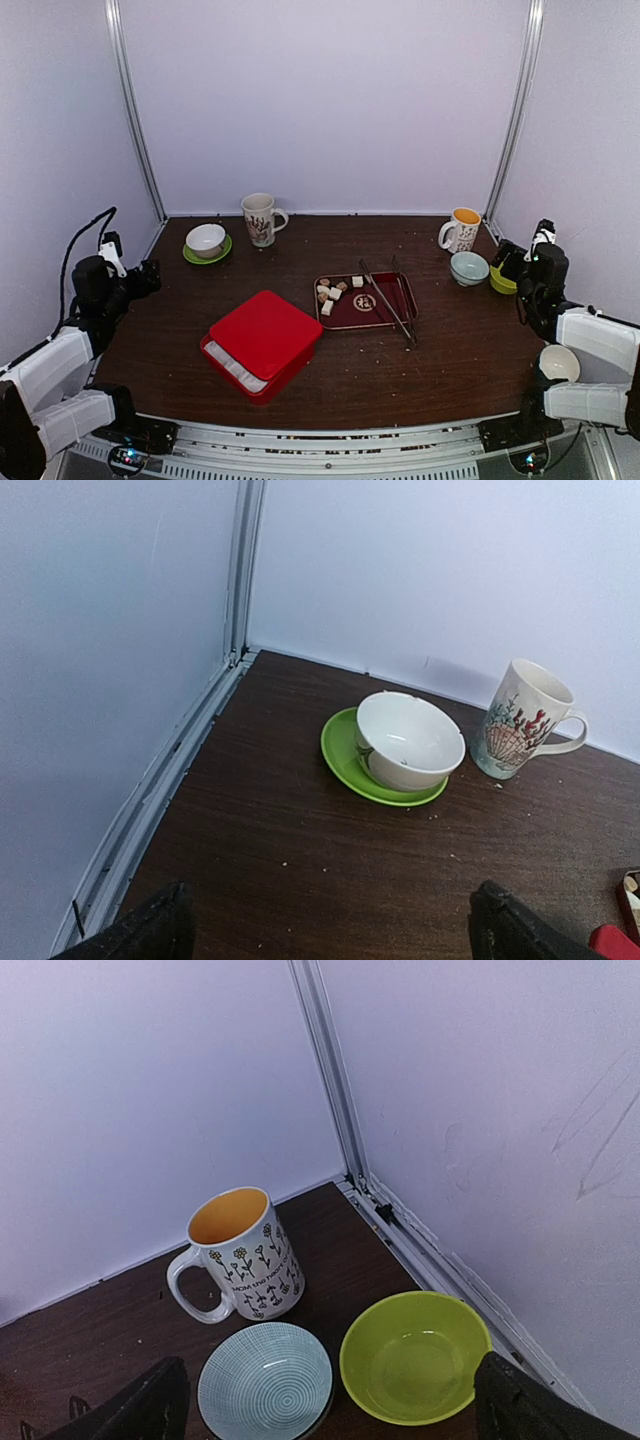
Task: Pack the chocolate
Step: Pick up the box lid from the packing box.
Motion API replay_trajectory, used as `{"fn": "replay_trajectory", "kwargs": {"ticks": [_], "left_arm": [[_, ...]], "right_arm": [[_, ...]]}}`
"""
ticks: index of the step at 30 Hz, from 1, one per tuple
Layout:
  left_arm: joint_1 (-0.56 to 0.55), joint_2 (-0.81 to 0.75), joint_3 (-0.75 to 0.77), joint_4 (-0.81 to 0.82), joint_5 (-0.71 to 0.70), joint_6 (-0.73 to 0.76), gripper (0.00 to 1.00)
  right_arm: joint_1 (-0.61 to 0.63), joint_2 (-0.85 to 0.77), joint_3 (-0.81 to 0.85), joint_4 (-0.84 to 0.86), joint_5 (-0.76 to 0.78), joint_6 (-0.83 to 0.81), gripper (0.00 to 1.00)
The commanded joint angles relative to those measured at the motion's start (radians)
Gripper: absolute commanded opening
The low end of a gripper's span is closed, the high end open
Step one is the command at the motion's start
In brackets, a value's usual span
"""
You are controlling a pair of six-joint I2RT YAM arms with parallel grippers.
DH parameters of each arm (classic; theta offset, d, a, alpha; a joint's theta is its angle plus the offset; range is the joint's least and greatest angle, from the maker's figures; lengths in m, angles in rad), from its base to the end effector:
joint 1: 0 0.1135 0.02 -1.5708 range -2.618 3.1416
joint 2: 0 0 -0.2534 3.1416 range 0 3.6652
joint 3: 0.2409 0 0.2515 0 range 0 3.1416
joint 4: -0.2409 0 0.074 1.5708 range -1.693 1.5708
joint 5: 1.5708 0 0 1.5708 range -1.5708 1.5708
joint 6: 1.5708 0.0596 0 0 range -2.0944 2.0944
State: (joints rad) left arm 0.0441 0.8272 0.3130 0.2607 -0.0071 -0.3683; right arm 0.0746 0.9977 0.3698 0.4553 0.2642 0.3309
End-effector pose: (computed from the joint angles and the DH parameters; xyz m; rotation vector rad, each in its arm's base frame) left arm 0.2197 0.0101 0.1986 -0.3796 1.7901 -0.2222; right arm 0.2456 0.0027 0.2089 0.4121 1.6883 0.0676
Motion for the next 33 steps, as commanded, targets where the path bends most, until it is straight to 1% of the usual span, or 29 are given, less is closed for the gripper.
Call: {"fn": "replay_trajectory", "kwargs": {"ticks": [1,5,9,11,13,17,21,23,25,28,31,33], "left_arm": [[0.0,-0.009,-0.001,0.016,-0.031,-0.01,0.98],[0.0,-0.025,-0.01,-0.006,-0.027,-0.04,0.98],[0.0,-0.048,-0.023,-0.013,0.034,-0.149,0.98],[0.0,-0.054,-0.057,-0.007,0.074,-0.202,0.98],[0.001,-0.051,-0.054,-0.022,0.133,-0.23,0.98],[0.0,-0.018,0.01,-0.12,0.288,-0.288,0.98],[-0.001,0.013,-0.001,-0.15,0.421,-0.398,0.96],[-0.012,0.017,0.001,-0.186,0.464,-0.427,0.96],[-0.04,0.017,0.015,-0.242,0.48,-0.443,0.96],[-0.12,0.01,0.049,-0.334,0.474,-0.451,0.95],[-0.211,-0.003,0.084,-0.425,0.454,-0.451,0.93],[-0.247,-0.034,0.101,-0.498,0.449,-0.452,0.92]], "right_arm": [[0.004,0.013,0.044,-0.077,0.042,0.054,1.0],[0.003,0.025,0.098,-0.208,0.079,0.105,1.0],[0.004,0.034,0.149,-0.284,0.013,0.111,1.0],[0.003,0.036,0.173,-0.321,-0.015,0.122,1.0],[0.005,0.041,0.197,-0.354,-0.086,0.122,1.0],[0.016,0.055,0.23,-0.386,-0.257,0.104,1.0],[0.048,0.077,0.258,-0.4,-0.393,0.077,1.0],[0.071,0.088,0.27,-0.411,-0.45,0.07,1.0],[0.101,0.092,0.275,-0.424,-0.476,0.062,1.0],[0.162,0.101,0.275,-0.429,-0.517,0.051,1.0],[0.245,0.113,0.271,-0.423,-0.544,0.036,1.0],[0.31,0.123,0.269,-0.417,-0.547,0.024,1.0]]}}
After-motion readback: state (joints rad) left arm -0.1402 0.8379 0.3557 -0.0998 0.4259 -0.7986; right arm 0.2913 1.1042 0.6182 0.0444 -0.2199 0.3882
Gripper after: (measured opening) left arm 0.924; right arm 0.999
